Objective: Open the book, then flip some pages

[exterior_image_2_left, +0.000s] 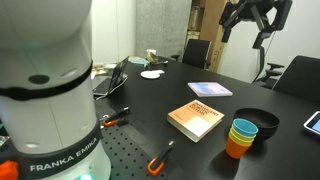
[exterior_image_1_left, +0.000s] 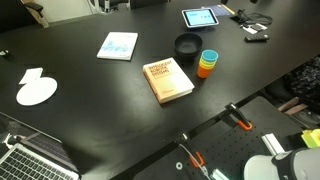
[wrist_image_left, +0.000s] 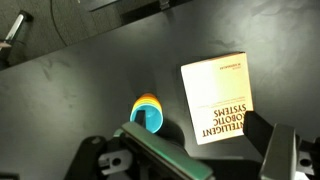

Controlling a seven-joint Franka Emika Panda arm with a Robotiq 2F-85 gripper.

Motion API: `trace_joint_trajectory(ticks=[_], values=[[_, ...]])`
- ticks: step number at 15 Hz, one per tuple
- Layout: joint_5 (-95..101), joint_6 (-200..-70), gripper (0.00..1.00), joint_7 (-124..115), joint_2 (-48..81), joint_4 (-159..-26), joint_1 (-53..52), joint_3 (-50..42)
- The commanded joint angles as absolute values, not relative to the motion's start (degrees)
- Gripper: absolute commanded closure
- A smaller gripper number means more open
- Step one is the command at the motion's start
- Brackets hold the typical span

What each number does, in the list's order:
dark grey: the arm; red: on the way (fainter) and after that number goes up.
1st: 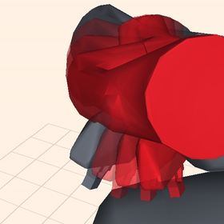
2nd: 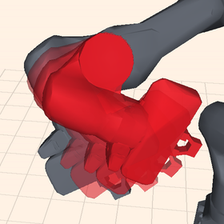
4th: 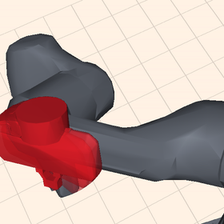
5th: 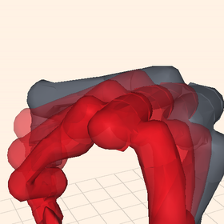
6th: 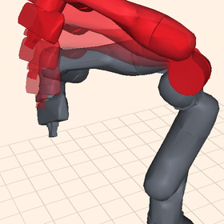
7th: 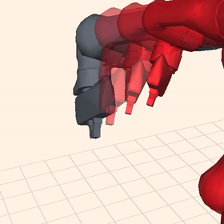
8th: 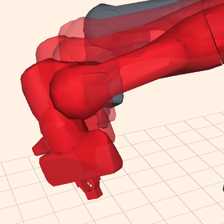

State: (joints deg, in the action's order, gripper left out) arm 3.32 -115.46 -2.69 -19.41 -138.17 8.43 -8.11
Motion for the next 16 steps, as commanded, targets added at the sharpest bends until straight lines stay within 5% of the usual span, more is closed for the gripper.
trace_joint_trajectory(ticks=[1,9,16], values=[[-1.5,-120.0,0.00,-3.3,-18.1,-143.5,9.1,-9.9],[-14.4,-142.1,0.00,11.0,-13.7,-159.8,7.5,-14.1],[-41.4,-158.0,0.00,29.2,0.9,-157.9,-0.6,-12.8]])
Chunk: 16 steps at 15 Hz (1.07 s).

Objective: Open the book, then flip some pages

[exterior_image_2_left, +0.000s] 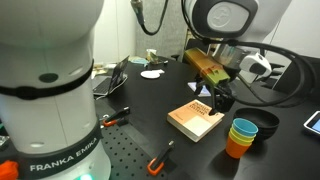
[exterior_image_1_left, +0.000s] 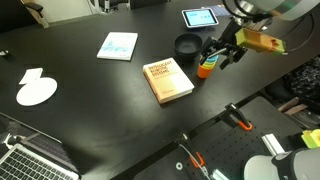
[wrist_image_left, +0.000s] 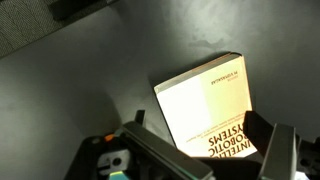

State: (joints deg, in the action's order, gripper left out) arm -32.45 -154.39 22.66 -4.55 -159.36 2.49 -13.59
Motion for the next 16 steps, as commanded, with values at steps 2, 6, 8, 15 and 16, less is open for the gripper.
trace_joint_trajectory(ticks=[2,6,8,15,16], values=[[-46.1,-157.2,0.00,32.2,5.8,-155.5,-1.3,-11.8],[-52.1,-157.3,0.00,38.8,13.3,-150.9,-0.8,-9.7],[-49.6,-157.7,0.00,36.3,17.0,-148.8,-1.3,-10.1],[-49.7,-155.2,0.00,36.2,17.9,-148.0,-0.2,-9.9],[-50.7,-154.3,0.00,36.9,18.2,-147.3,0.4,-9.6]])
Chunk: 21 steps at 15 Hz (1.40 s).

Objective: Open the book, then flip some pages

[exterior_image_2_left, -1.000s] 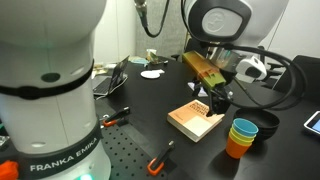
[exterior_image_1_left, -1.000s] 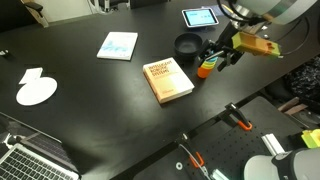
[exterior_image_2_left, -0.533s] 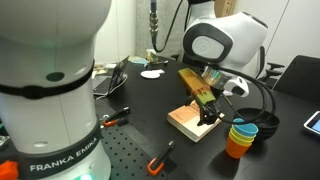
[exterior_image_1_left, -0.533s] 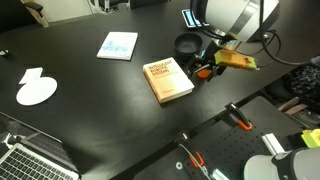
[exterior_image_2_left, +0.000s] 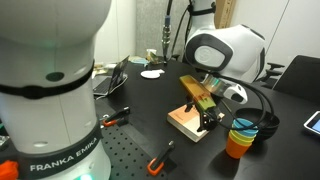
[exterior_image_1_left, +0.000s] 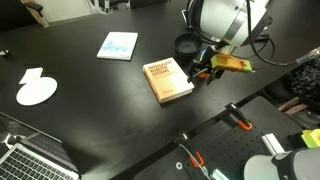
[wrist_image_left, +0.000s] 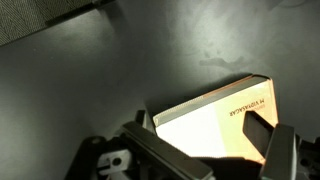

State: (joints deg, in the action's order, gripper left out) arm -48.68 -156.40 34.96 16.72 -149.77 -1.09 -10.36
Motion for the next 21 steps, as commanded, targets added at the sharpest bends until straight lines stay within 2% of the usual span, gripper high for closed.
trace_joint_trajectory(ticks=[1,15,16,21], values=[[-51.7,-153.5,0.00,37.7,18.5,-146.6,1.0,-9.3],[-52.5,-150.5,0.00,39.3,31.4,-135.4,4.5,-7.7],[-49.7,-151.9,0.00,37.3,31.6,-135.2,8.5,-3.9],[-48.0,-151.6,0.00,37.6,33.9,-132.2,13.0,0.0]])
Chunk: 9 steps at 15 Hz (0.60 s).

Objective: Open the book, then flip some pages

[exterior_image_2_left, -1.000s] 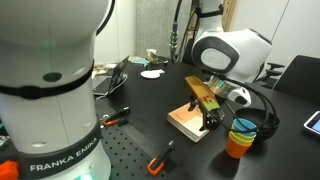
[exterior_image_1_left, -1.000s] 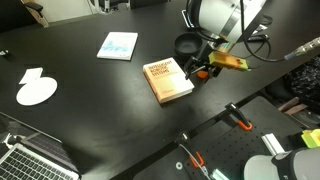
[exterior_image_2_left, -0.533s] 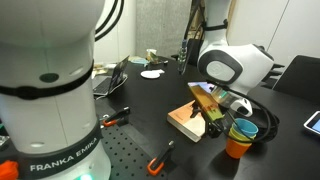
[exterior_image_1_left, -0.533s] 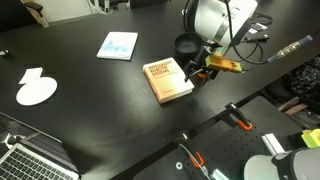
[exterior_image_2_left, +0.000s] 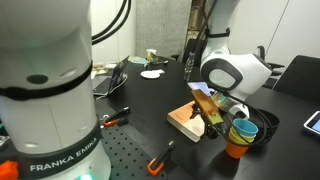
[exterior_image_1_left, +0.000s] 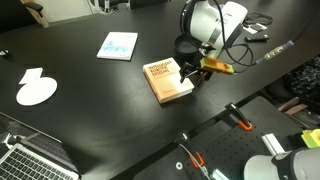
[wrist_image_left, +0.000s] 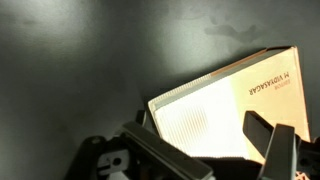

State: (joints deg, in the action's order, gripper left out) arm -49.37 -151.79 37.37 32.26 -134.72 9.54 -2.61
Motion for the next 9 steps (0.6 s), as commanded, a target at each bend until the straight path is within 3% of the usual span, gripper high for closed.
trace_joint_trajectory(ticks=[1,9], values=[[-47.6,-151.4,0.00,37.5,34.2,-131.7,13.7,0.5],[-45.4,-151.5,0.00,37.2,35.6,-130.1,16.6,3.1]])
